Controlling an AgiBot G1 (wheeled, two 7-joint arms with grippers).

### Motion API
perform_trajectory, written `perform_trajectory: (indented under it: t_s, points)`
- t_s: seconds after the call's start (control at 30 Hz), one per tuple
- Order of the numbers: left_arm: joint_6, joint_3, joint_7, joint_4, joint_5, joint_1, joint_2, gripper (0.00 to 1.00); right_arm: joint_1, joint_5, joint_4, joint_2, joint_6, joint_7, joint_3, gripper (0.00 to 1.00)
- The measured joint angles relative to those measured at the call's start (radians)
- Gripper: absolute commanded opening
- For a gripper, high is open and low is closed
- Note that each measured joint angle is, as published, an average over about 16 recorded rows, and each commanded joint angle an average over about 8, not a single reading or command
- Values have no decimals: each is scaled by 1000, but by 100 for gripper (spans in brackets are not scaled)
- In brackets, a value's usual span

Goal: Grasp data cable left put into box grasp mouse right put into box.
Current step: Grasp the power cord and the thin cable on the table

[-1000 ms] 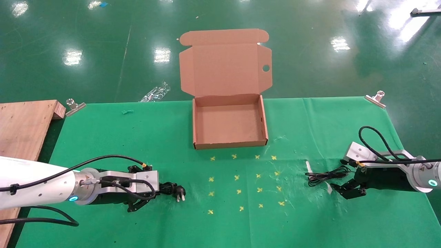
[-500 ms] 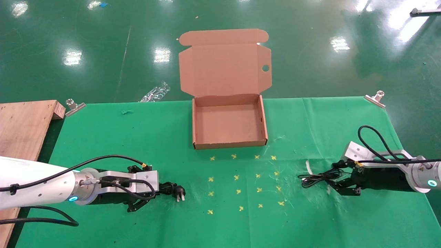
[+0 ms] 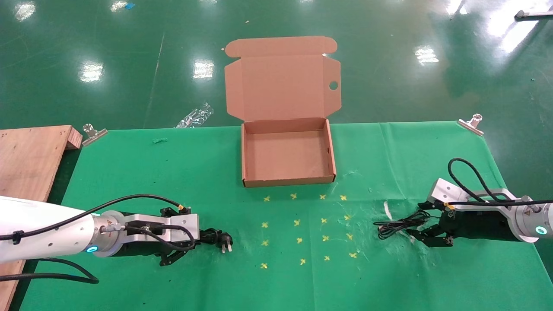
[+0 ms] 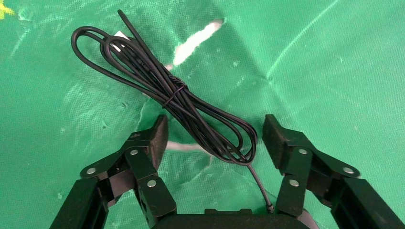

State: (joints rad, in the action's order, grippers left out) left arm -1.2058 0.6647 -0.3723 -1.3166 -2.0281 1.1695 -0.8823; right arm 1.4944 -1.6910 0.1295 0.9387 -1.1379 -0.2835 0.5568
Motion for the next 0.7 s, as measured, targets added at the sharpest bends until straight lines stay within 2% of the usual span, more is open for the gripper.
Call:
perform_trajectory:
  t_s: [0.17,0.23,0.27,0.43,0.5,0.53,0.7]
  points:
    - [0,0,0,0,0,0,0,0,0,-1,1,0,2,2,1,99]
    - [0,0,1,1,0,0,0,0,2,0,2,-1,3,3,0,90]
    - [0,0,1,2,0,0,0,0,3,1,3,-2,2,4,-1,88]
    - [0,0,3,4,1,1,-1,0,14,10,9,-8,-11,7,-8,89]
    - [0,0,3,5,1,1,-1,0,19,14,13,-11,-17,8,-10,99]
    - [0,0,4,5,1,2,-1,0,21,16,15,-12,-20,9,-11,100]
    - [0,0,5,7,2,2,-2,0,29,15,23,-16,-33,18,-11,100]
